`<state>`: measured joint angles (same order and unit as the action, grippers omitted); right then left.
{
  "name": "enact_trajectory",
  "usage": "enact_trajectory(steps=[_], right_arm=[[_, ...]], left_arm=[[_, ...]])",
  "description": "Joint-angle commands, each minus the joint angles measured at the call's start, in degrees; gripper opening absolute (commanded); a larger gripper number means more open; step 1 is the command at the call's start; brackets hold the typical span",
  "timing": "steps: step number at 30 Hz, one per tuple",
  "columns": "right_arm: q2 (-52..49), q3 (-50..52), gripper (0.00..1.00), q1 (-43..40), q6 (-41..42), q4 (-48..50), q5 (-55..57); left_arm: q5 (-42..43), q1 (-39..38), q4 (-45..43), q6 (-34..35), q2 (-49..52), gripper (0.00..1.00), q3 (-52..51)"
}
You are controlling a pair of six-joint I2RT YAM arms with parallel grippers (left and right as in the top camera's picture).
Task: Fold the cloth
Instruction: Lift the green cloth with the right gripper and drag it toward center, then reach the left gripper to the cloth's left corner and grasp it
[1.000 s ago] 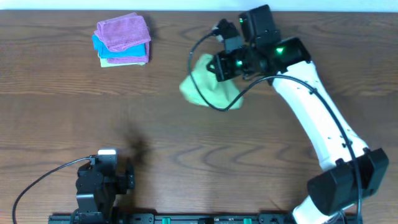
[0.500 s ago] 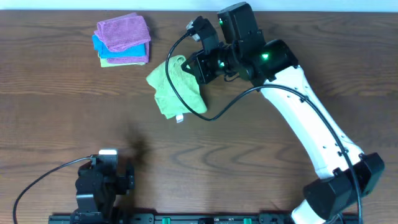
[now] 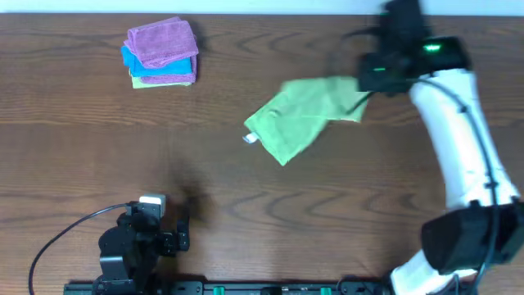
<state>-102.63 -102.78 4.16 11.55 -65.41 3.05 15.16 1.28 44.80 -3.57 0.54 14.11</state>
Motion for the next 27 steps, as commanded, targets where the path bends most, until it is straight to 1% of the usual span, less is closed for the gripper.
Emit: enact_trajectory(steps=[1, 4, 5, 8, 10, 13, 17, 20, 24, 27], right_arm=[[1.5, 0.2, 0.99, -4.3, 1.2, -0.6, -2.0], [1.5, 0.2, 0.99, -5.7, -1.3, -0.9, -10.3], [1.5, 0.2, 0.99, -5.6, -1.5, -1.2, -11.4], [1.5, 0.2, 0.99, -4.2, -1.6, -2.5, -12.1], [1.5, 0.3, 0.99, -3.0, -1.6, -3.0, -12.1], [1.5, 0.3, 0.99, -2.3, -1.5, -3.0, -12.1], [1.4, 0.3, 0.99, -3.1, -0.9, -3.0, -12.2], [1.4, 0.7, 0.99, -5.0, -0.9, -3.0, -13.8], [1.4, 2.5, 0.99, -8.7, -1.9, -3.0, -18.5], [1.4, 5.5, 0.99, -11.7, -3.6, -2.0, -22.8]], left_arm=[[2.8, -0.2, -0.1, 6.1, -0.3, 0.95, -0.2], [4.2, -0.2, -2.3, 9.4, -0.3, 0.95, -0.2], [4.9, -0.2, -3.3, 10.3, -0.3, 0.95, -0.2], [8.3, -0.2, -8.1, 14.0, -0.1, 0.95, -0.2], [9.5, -0.2, -10.8, 19.0, 1.1, 0.95, -0.2], [12.0, -0.2, -13.8, 21.6, 5.1, 0.95, 0.4], [13.5, -0.2, -14.7, 21.5, 17.2, 0.95, 6.2], [15.7, -0.2, -14.6, 19.8, 29.0, 0.95, 14.3], [20.8, -0.2, -13.6, 19.9, 44.4, 0.95, 26.4], [23.8, -0.2, -14.9, 20.8, 52.1, 0.95, 31.5]])
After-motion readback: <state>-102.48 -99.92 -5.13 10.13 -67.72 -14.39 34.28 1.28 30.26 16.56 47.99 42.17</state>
